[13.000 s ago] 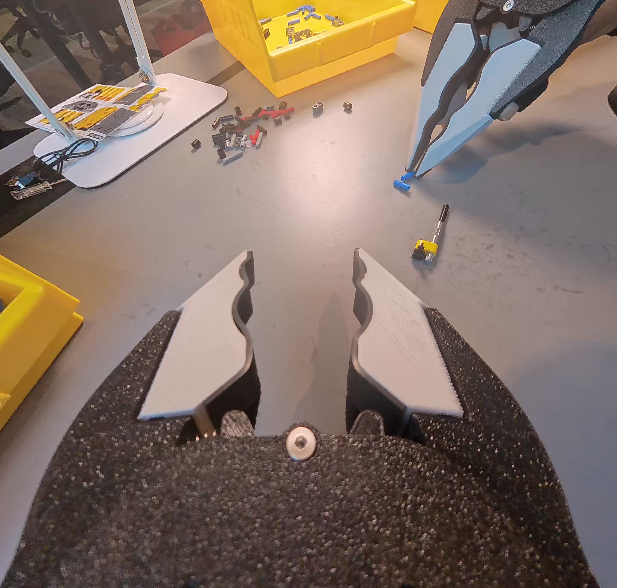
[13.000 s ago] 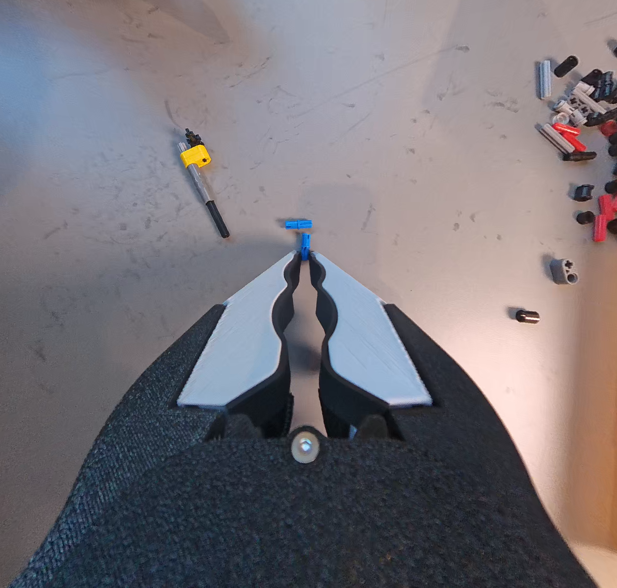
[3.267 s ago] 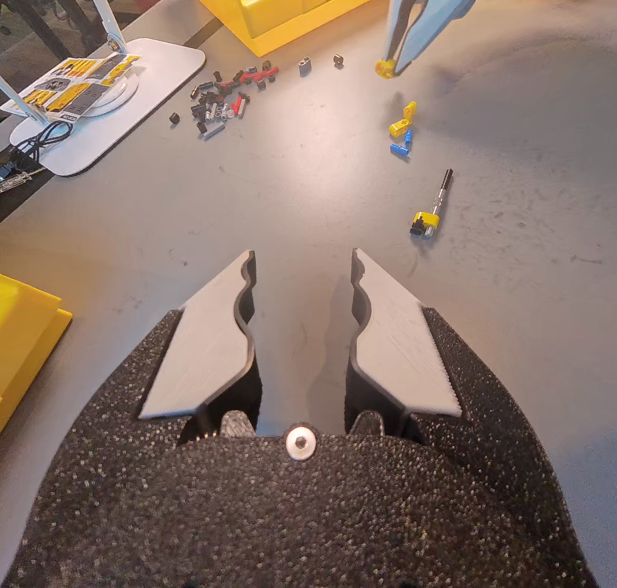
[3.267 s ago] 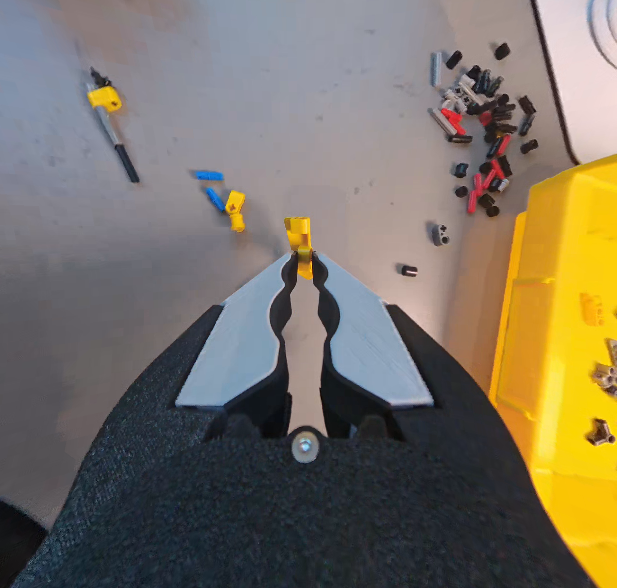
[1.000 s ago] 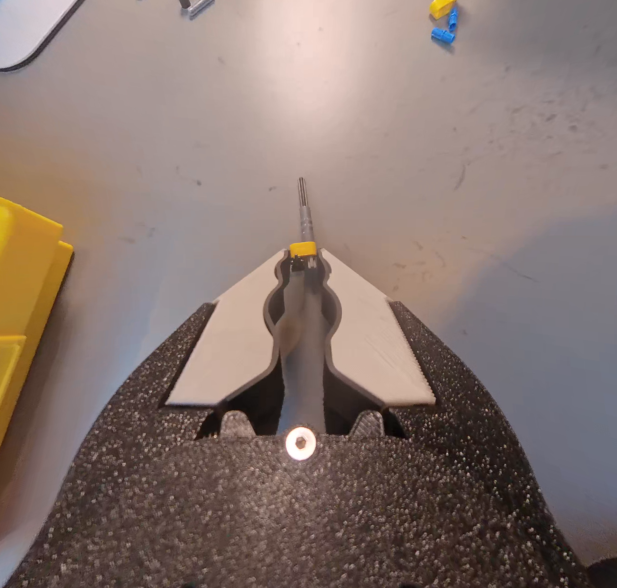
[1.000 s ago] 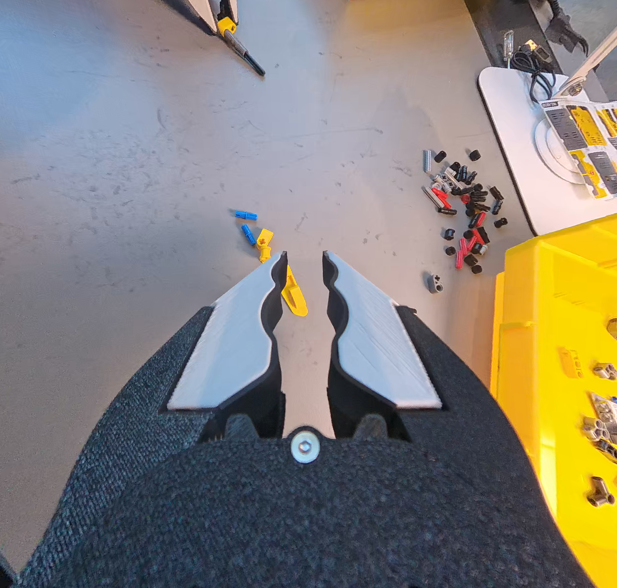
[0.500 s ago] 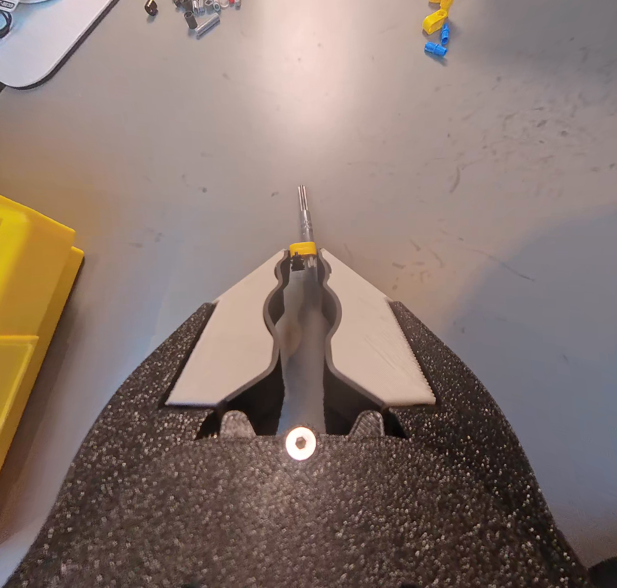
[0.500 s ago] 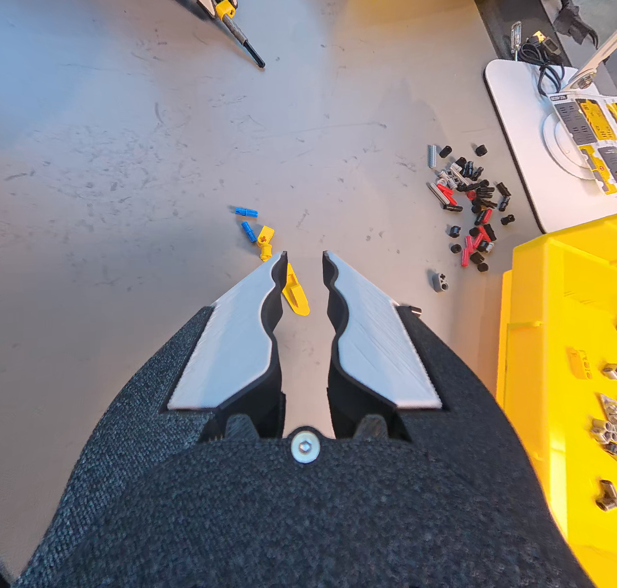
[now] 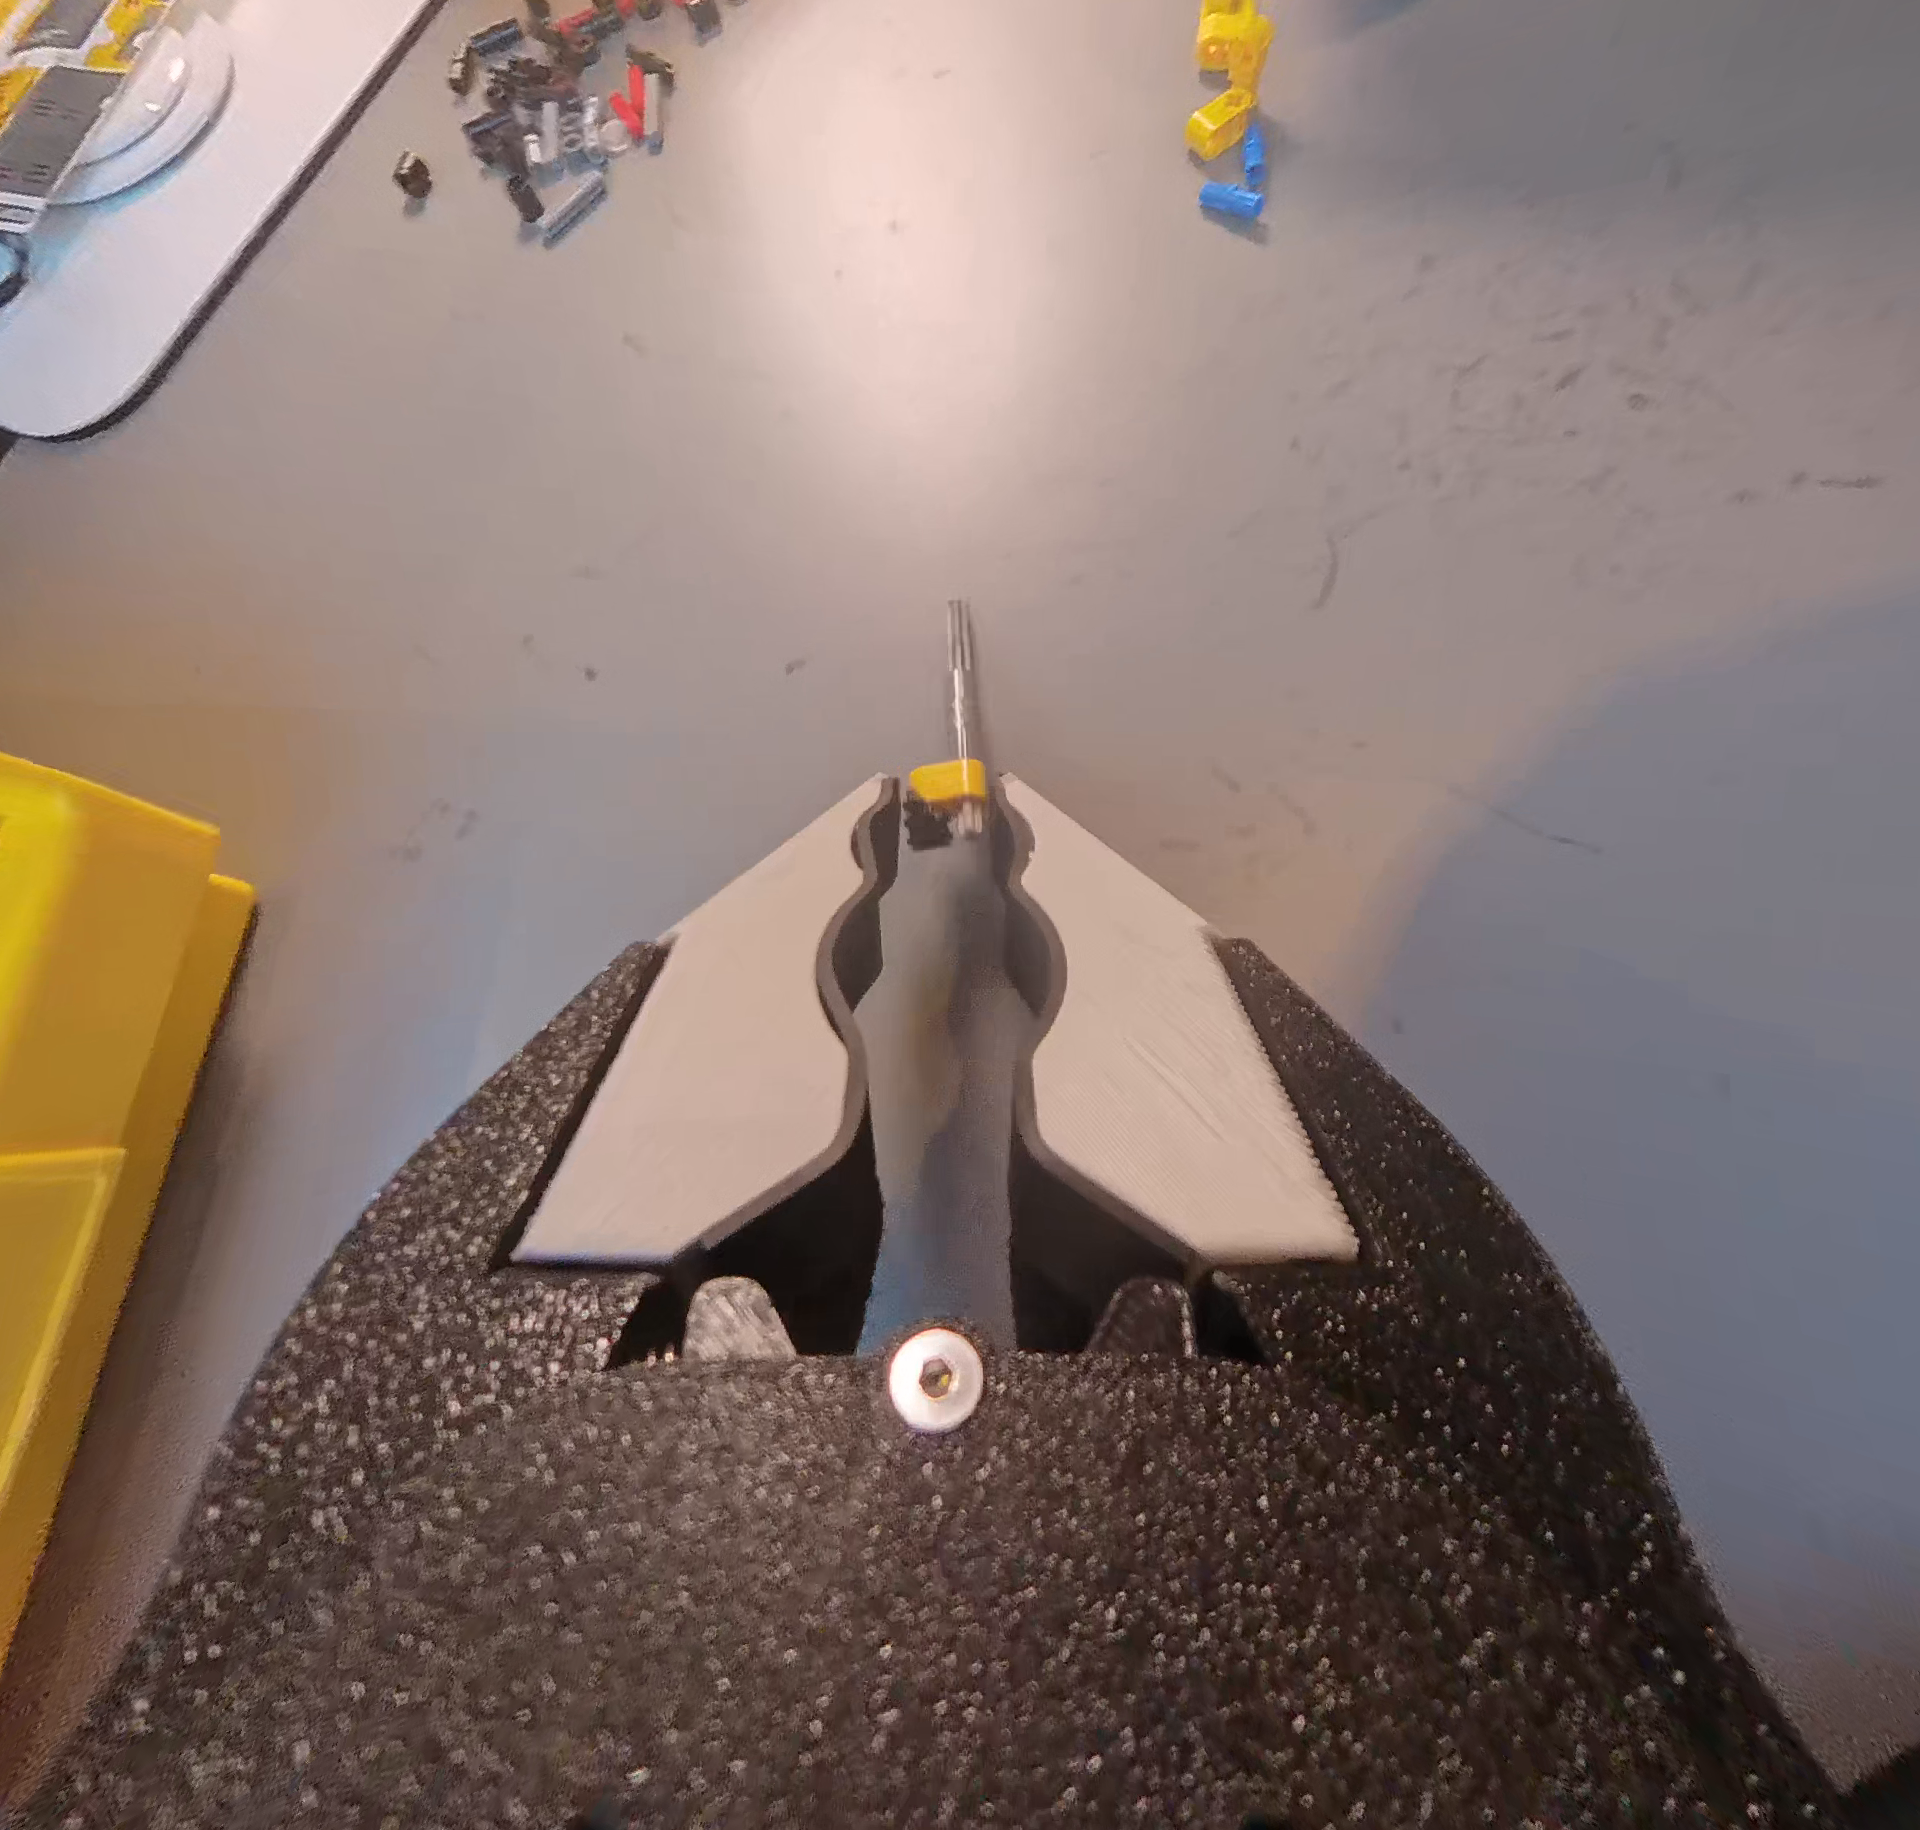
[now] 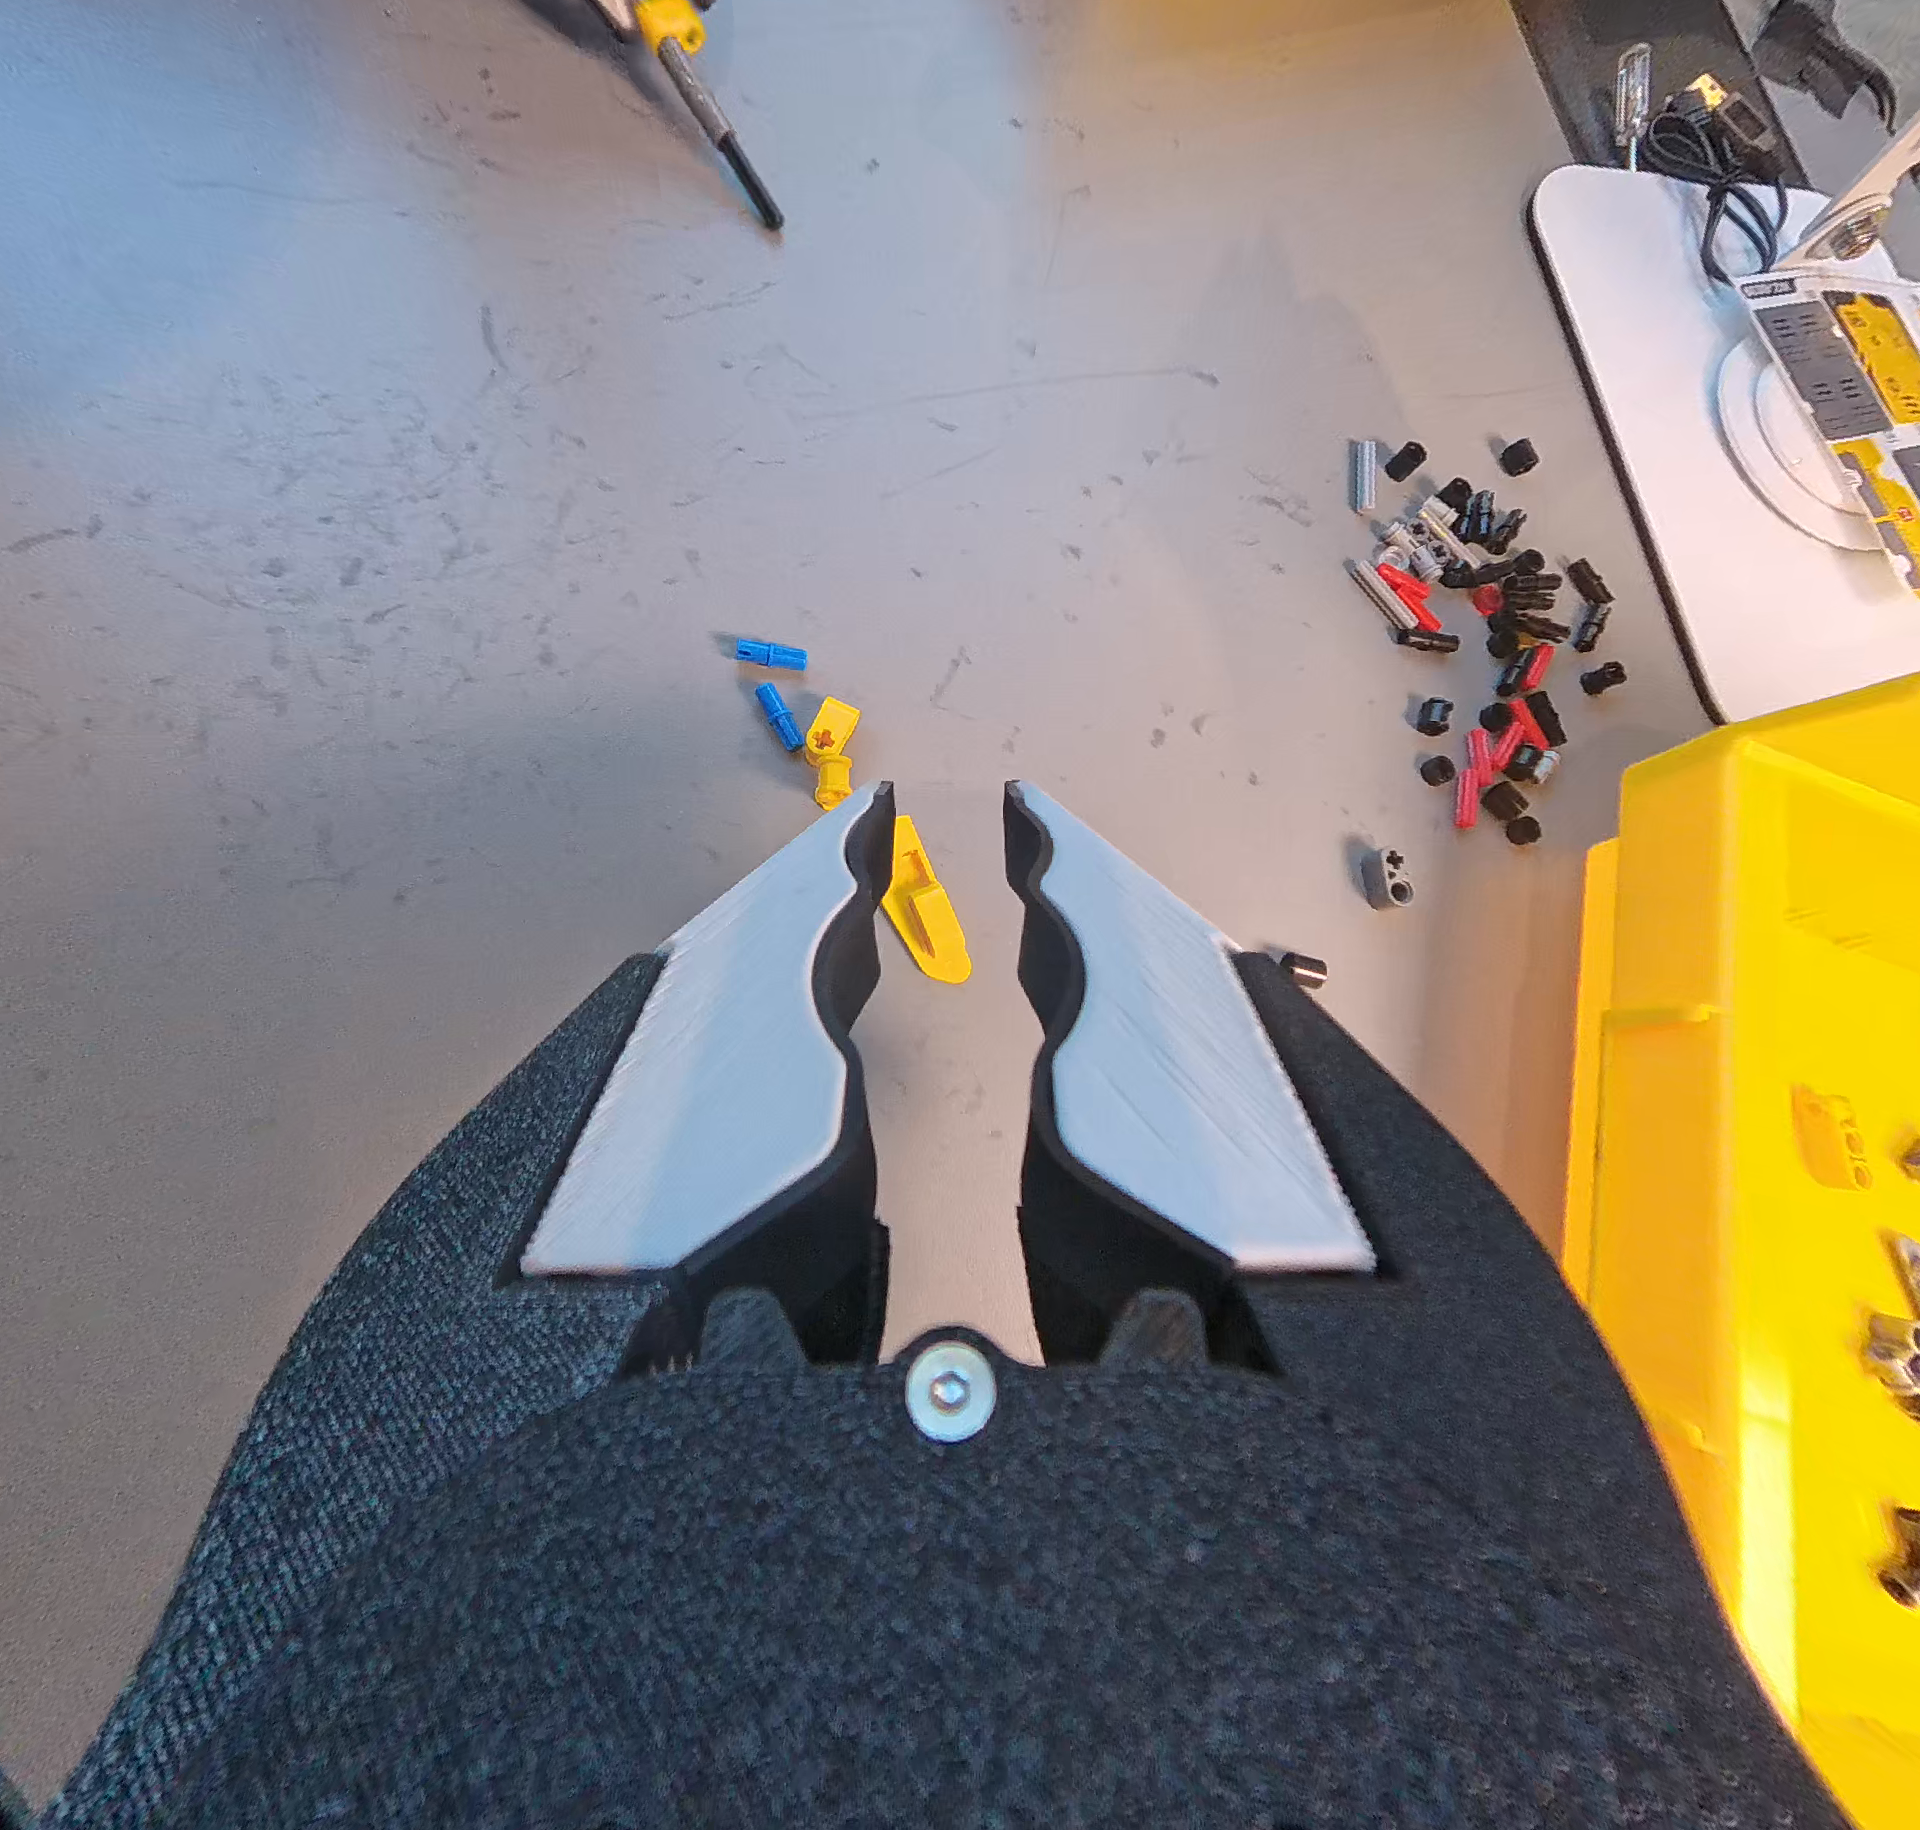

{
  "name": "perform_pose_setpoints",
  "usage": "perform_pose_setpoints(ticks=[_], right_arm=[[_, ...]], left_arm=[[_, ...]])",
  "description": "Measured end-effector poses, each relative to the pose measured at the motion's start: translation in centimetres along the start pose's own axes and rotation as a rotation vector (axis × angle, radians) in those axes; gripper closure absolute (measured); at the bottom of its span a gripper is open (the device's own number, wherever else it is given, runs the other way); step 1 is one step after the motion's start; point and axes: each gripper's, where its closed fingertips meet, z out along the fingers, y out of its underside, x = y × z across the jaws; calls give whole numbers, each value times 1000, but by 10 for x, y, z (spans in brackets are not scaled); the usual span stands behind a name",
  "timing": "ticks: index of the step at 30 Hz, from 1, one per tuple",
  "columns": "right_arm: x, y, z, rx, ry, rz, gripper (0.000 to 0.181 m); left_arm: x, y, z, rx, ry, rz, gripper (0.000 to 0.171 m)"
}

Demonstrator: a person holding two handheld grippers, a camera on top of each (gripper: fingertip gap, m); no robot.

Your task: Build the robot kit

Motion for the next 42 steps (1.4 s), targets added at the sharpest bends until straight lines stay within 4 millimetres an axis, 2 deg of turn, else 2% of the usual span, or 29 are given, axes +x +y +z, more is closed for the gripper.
perform_pose_setpoints(ticks=[4, 10, 14, 17, 24, 28, 31, 33, 35, 39, 42], right_arm=[[1, 0, 0, 2, 1, 2, 160], [1, 1, -1, 6, -1, 9, 160], [0, 1, -1, 10, -15, 12, 160], [-9, 0, 0, 10, -55, 7, 160], [-30, 1, 14, -37, -125, -37, 160], [-30, 4, 19, -59, -124, -32, 161], [-28, 6, 20, -69, -113, -34, 173], [-30, 5, 17, -59, -127, -37, 175], [-34, -9, 8, 30, -169, -13, 175], [-50, -55, -15, 315, -296, 36, 175], [-60, -75, -27, 431, -374, 58, 175]], left_arm=[[-28, 0, -5, 7, -155, -26, 134], [-39, -16, -15, 106, -224, -64, 132], [-28, -33, -11, 195, -183, -111, 129], [-11, -48, -3, 262, -110, -161, 128], [24, -63, 16, 269, -17, -119, 128], [29, -62, 18, 253, -12, -92, 128], [28, -61, 17, 254, -12, -101, 128], [27, -61, 16, 256, -13, -104, 128], [28, -61, 16, 259, -12, -103, 129], [35, -65, 17, 270, 11, -89, 130], [45, -70, 17, 287, 45, -79, 132]])
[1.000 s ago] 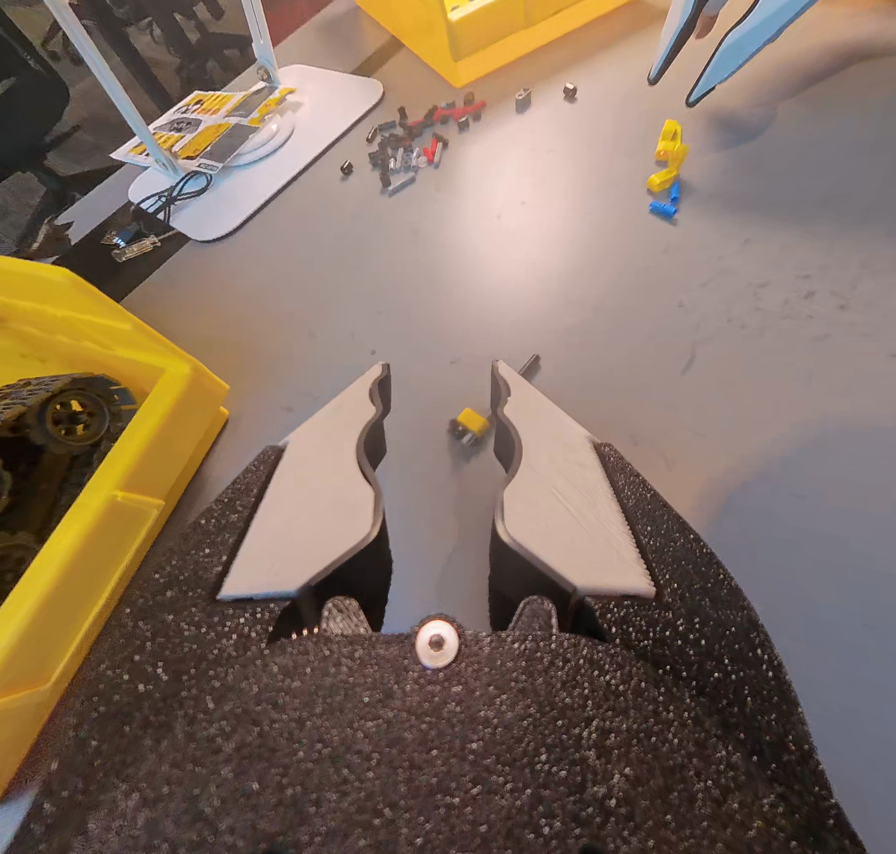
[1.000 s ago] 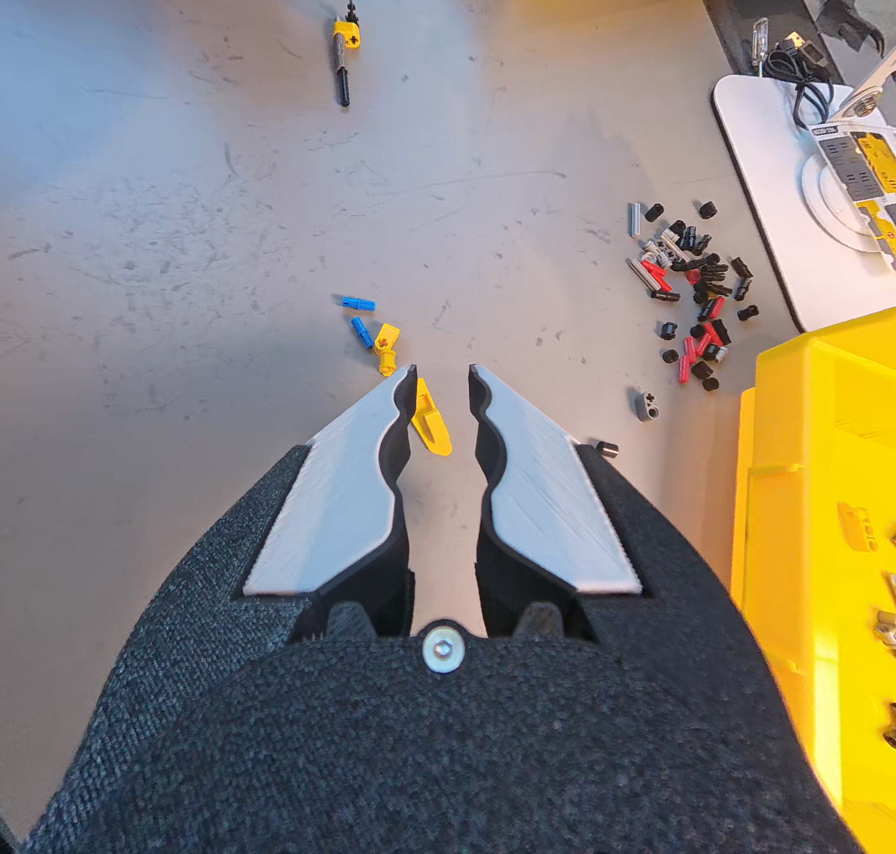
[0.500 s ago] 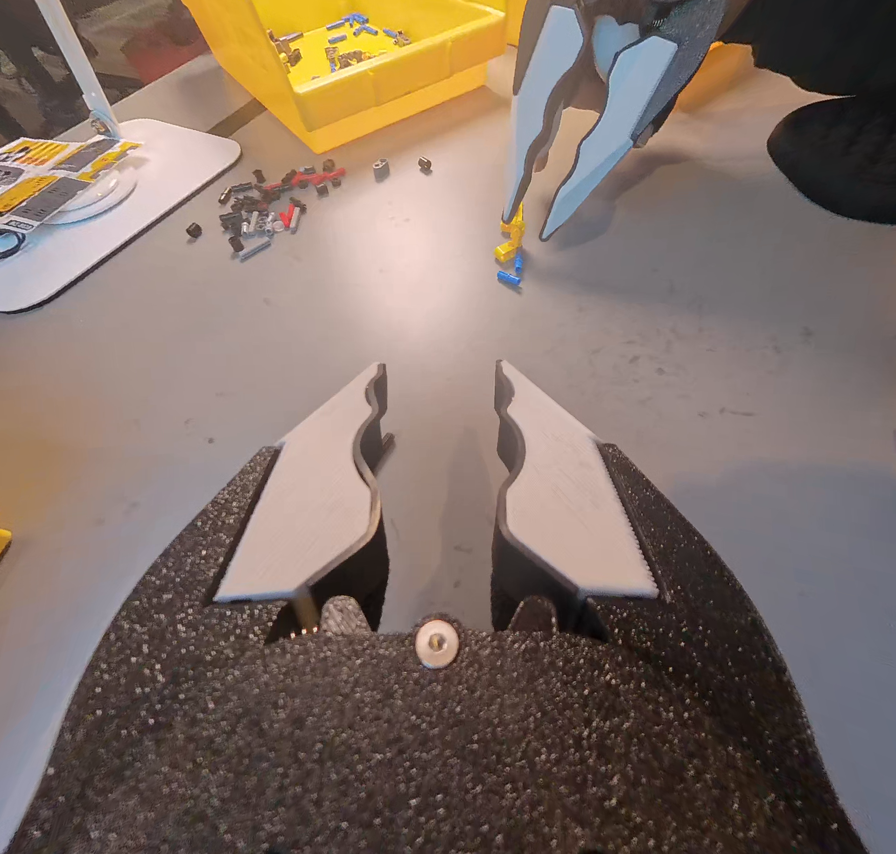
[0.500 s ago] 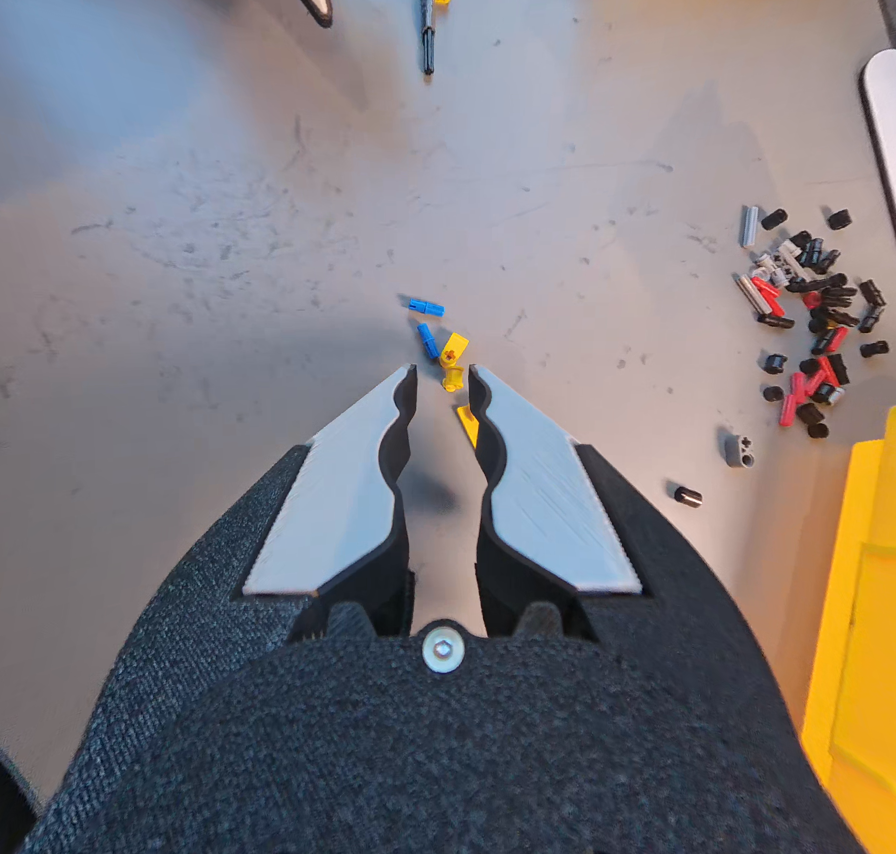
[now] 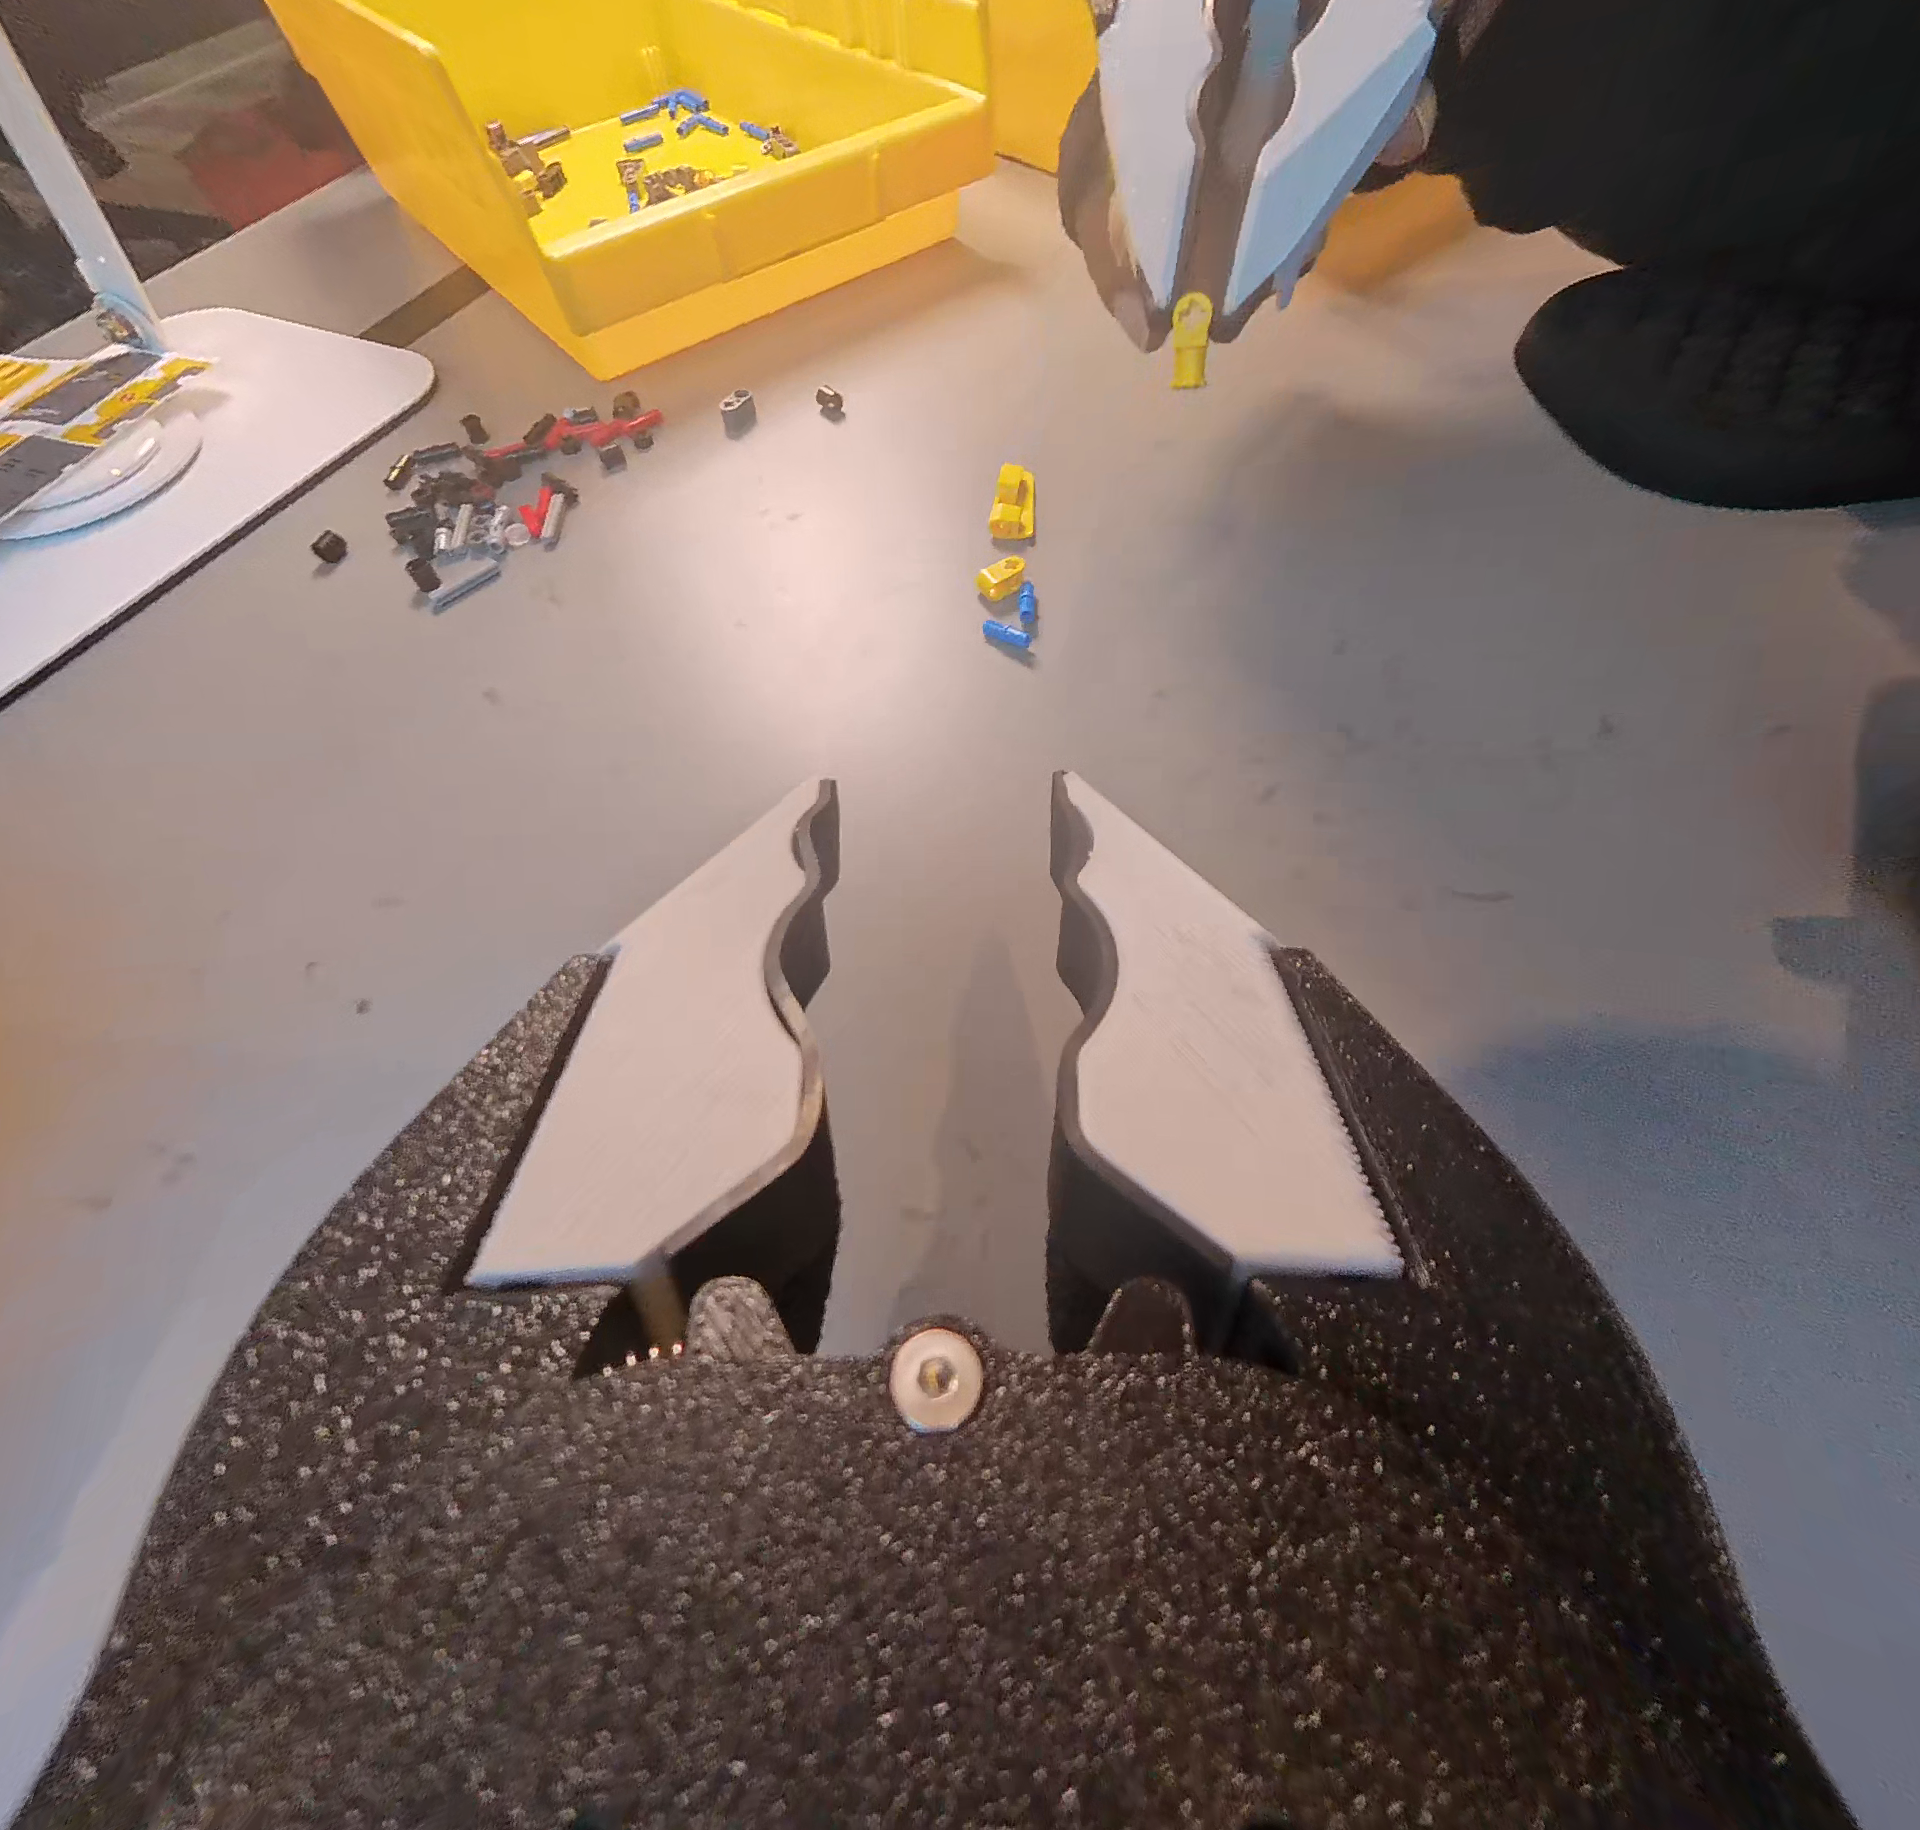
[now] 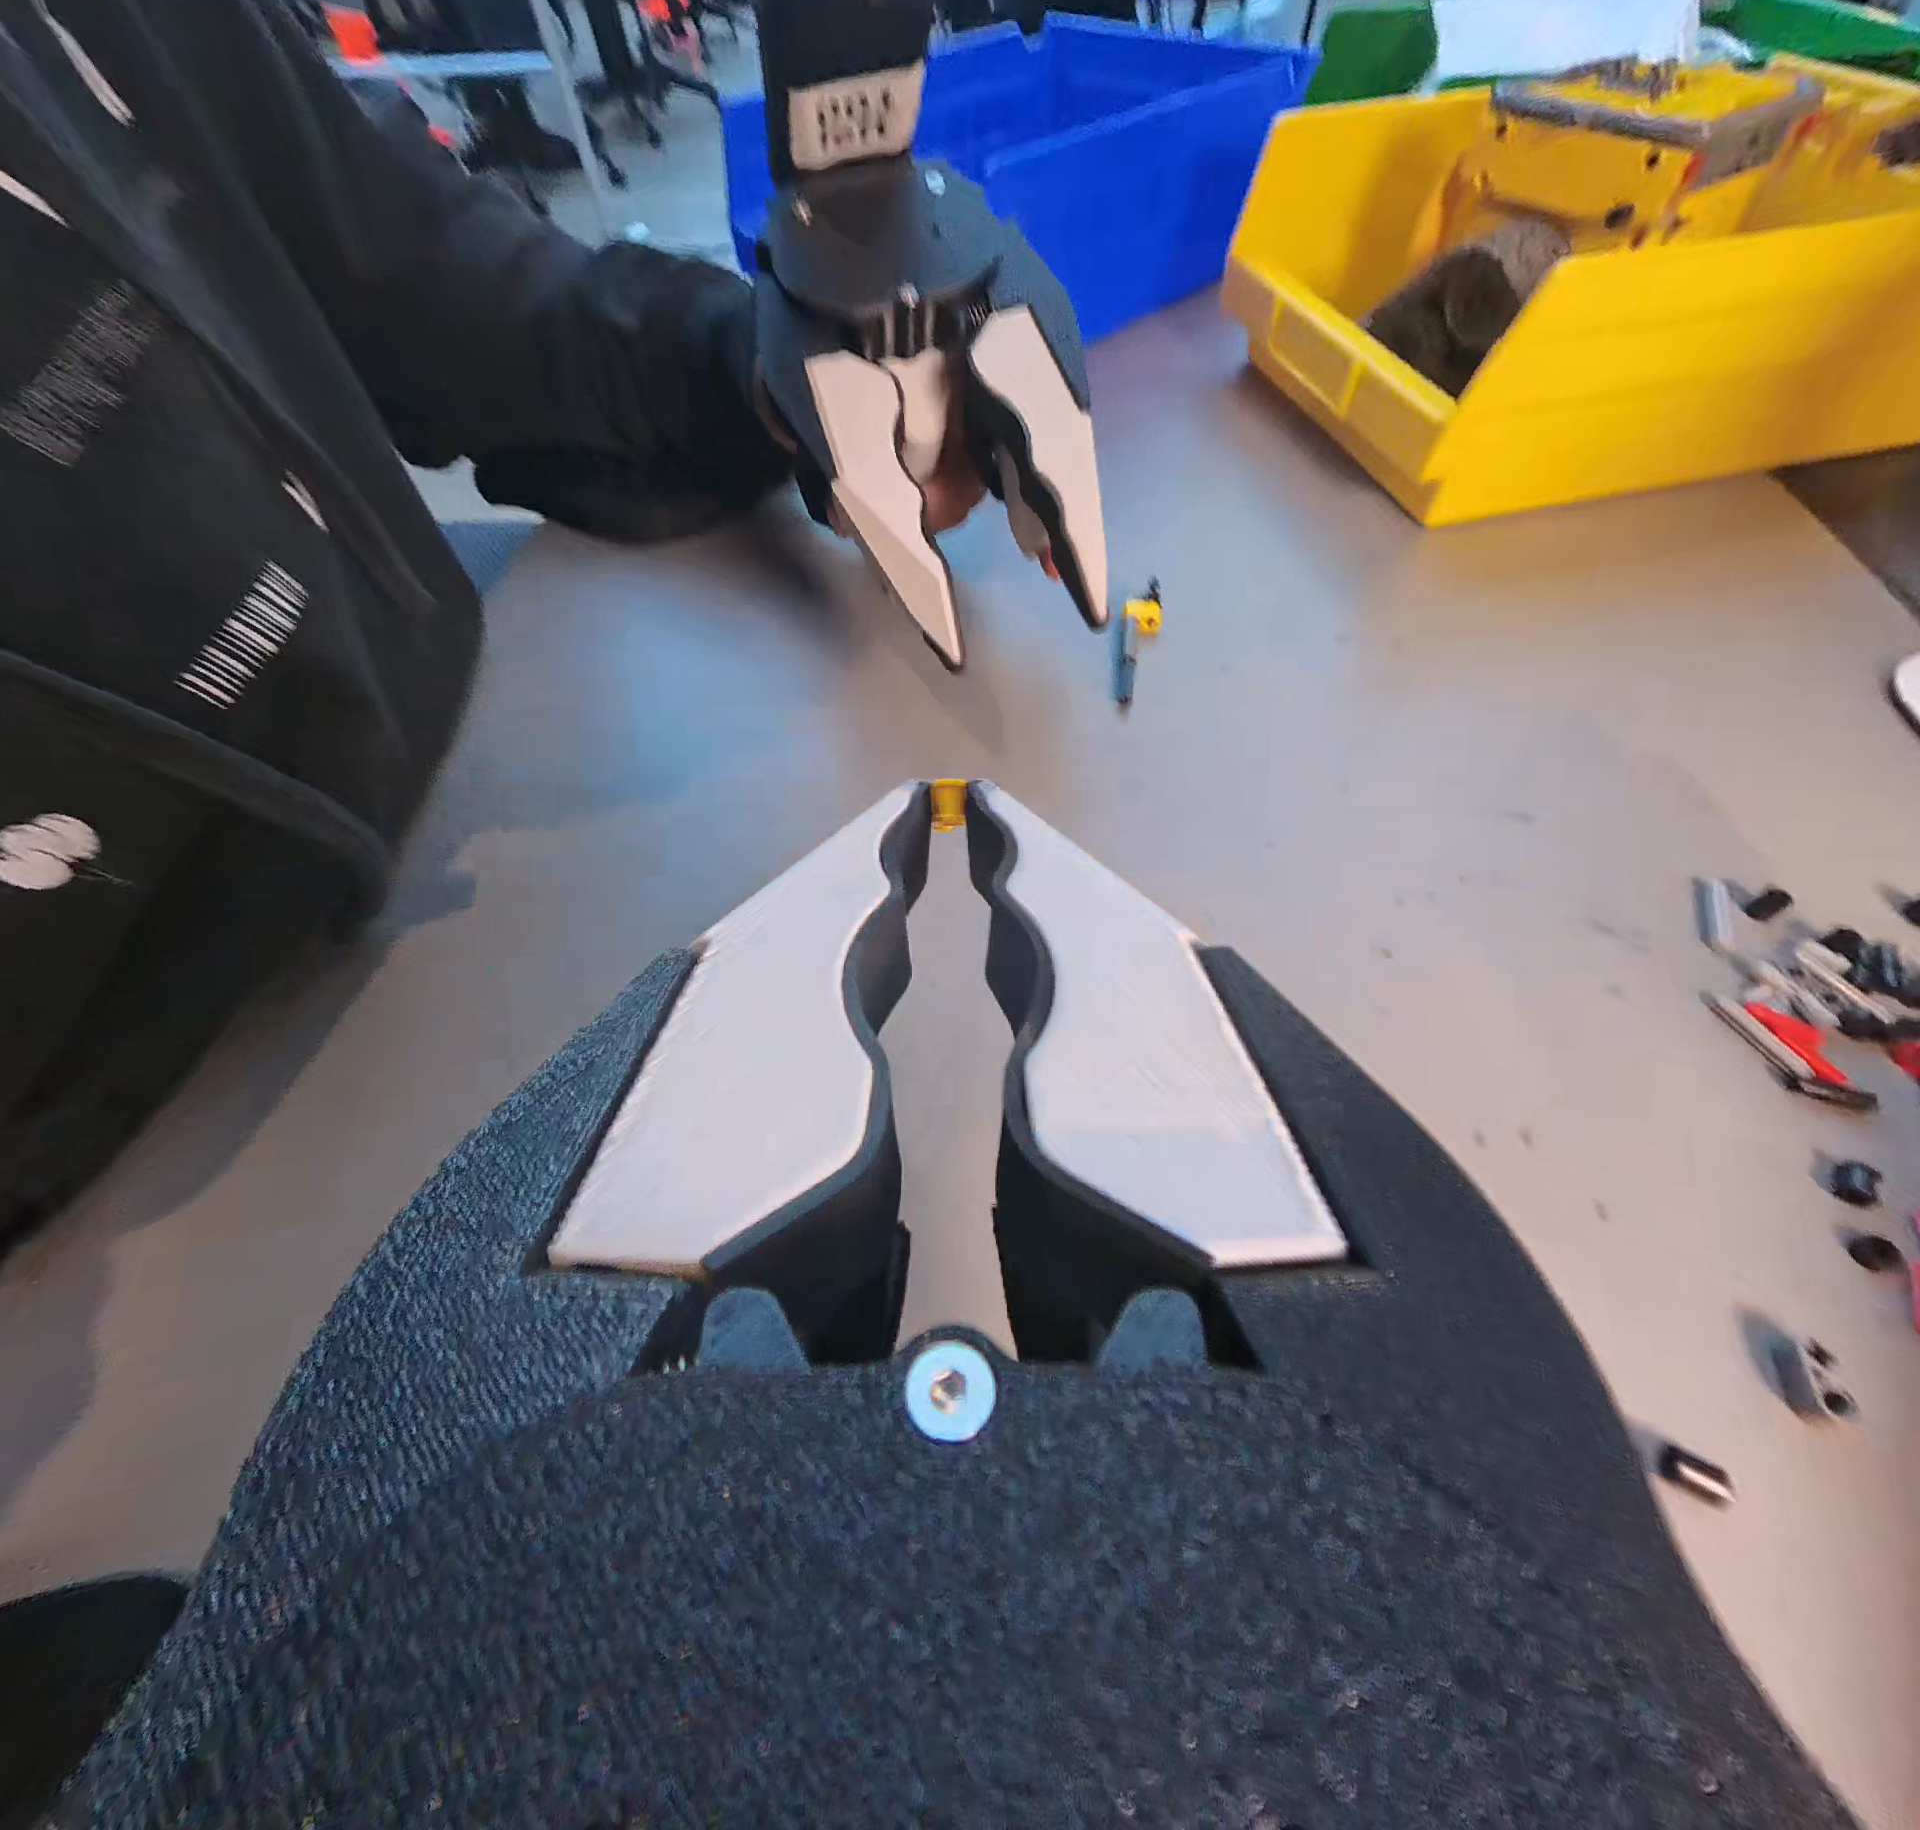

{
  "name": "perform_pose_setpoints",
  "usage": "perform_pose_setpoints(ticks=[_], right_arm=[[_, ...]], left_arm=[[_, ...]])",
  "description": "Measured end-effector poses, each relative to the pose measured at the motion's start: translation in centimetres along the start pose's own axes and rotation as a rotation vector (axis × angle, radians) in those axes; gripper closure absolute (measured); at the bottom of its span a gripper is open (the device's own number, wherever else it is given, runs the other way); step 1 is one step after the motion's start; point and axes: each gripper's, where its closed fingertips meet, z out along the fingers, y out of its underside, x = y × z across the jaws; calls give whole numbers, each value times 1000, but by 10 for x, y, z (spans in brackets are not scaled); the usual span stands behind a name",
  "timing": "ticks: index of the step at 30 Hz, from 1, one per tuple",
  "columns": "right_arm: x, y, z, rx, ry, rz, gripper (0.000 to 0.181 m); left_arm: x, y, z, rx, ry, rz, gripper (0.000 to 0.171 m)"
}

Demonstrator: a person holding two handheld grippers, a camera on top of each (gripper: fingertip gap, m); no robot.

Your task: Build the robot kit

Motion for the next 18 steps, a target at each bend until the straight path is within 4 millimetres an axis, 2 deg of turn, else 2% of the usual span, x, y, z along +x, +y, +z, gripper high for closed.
perform_pose_setpoints(ticks=[5, 8, 9, 11, 12, 15, 16, 18], right_arm=[[-15, -33, -1, 223, -108, 51, 174], [-21, -40, 2, 262, -148, 65, 175], [-21, -35, 5, 225, -145, 62, 175], [-22, -8, 10, 51, -146, 45, 175], [-21, 10, 11, -65, -133, 37, 175], [7, 79, -3, -471, 42, -31, 175], [14, 89, -8, -523, 79, -36, 175], [18, 91, -12, -518, 94, -5, 175]], left_arm=[[25, -18, 2, 71, 101, -6, 142], [41, -34, 1, 138, 183, -54, 146], [44, -36, 2, 145, 198, -61, 146], [46, -33, 3, 134, 202, -54, 147], [45, -31, 4, 123, 196, -48, 147], [44, -27, 4, 109, 189, -49, 147], [43, -27, 4, 109, 187, -51, 147], [42, -27, 4, 108, 185, -52, 147]])
